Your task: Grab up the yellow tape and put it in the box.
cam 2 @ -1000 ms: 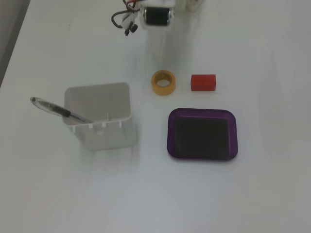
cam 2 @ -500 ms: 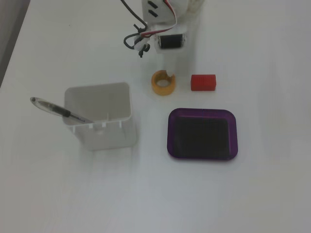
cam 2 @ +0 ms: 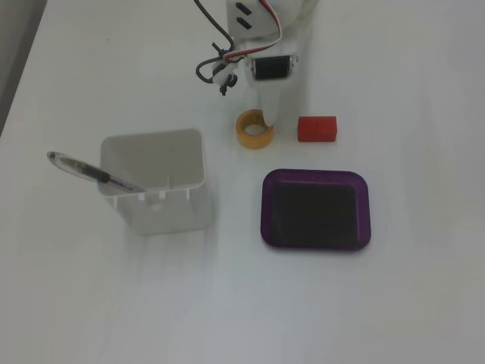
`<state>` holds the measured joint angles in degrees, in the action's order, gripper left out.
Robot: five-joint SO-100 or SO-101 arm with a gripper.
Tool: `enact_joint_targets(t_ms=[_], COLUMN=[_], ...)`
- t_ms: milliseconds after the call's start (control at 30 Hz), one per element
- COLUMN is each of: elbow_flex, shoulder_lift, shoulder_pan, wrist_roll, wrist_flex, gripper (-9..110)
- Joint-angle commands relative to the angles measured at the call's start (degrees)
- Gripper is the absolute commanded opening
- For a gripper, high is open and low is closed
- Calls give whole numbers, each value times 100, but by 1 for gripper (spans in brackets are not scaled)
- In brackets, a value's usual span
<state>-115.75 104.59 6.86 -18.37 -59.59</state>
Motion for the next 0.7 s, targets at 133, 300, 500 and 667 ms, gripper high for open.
enact_joint_targets(t_ms=[133, 300, 500, 667], elbow_flex=[-79, -431, -668, -668], shoulder_lift=[18, 18, 18, 0], shoulder_pan=[53, 475, 519, 475], wrist_roll=[26, 9, -18, -35], wrist_flex=[79, 466, 633, 633], gripper=[14, 14, 14, 10])
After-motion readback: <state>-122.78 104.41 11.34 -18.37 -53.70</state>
